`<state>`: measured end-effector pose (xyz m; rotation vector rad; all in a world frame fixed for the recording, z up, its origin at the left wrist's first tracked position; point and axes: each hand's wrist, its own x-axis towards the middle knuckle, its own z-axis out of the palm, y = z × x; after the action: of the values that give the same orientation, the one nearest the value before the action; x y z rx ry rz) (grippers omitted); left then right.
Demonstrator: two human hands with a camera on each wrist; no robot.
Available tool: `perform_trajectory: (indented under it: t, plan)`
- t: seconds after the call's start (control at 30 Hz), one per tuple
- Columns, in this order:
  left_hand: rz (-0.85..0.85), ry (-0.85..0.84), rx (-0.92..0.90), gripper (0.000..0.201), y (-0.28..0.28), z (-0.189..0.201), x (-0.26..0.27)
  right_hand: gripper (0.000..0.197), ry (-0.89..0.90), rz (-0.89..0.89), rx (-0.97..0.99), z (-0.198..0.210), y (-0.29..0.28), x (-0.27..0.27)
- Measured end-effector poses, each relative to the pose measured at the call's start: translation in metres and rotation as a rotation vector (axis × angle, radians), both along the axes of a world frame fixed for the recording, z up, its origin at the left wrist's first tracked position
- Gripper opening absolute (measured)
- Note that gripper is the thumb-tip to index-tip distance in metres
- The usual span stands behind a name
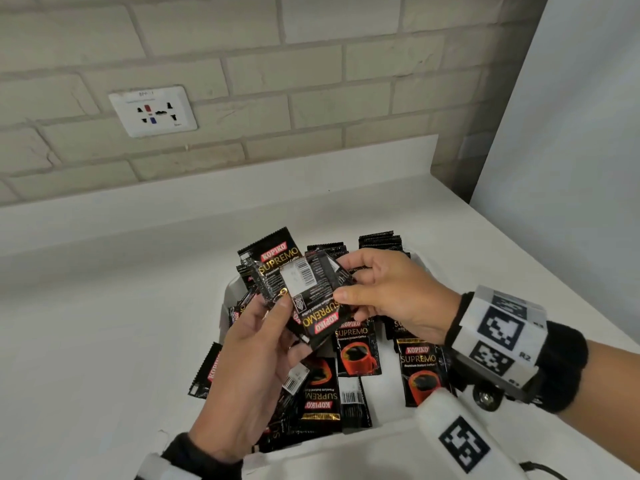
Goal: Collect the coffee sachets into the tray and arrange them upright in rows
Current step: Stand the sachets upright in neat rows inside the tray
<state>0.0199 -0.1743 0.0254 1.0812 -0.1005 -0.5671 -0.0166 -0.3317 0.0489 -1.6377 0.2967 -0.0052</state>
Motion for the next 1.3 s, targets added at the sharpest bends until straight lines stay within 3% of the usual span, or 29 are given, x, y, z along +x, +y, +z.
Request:
perform_trajectory:
  t: [0.2,0.37,0.63,0.77,0.87,1.0,1.1,1.3]
  plan:
    - [-0.028,-0.033,0.021,0.037,-0.003,0.001,-0.005,0.033,-0.003,-0.038,0.082,-0.005,-0.001,-0.002]
    - [-0.118,0.043,-0.011,0.049,-0.002,0.000,-0.004,0.033,-0.039,-0.074,-0.021,-0.005,-0.004,-0.005]
    - [-0.034,-0.094,0.031,0.024,-0.007,-0.001,-0.005,0.041,0.018,0.031,-0.144,-0.003,0.003,-0.014]
    - [-0.011,-0.059,0.013,0.028,-0.007,-0.004,-0.005,0.023,0.052,0.020,-0.106,-0.003,-0.001,-0.017]
    - [0.034,0.007,-0.039,0.034,-0.006,-0.004,-0.002,0.010,0.040,-0.106,0.039,-0.003,-0.011,-0.022]
    - [0.067,0.024,-0.060,0.022,-0.007,-0.001,0.000,0.031,-0.032,-0.279,0.477,0.001,-0.018,-0.029]
    - [0.075,0.000,-0.062,0.024,-0.011,0.002,-0.003,0.034,0.001,-0.213,0.511,0.000,-0.010,-0.030]
    - [0.089,-0.029,-0.067,0.022,-0.016,0.007,-0.007,0.022,0.025,-0.170,0.416,-0.005,0.000,-0.029]
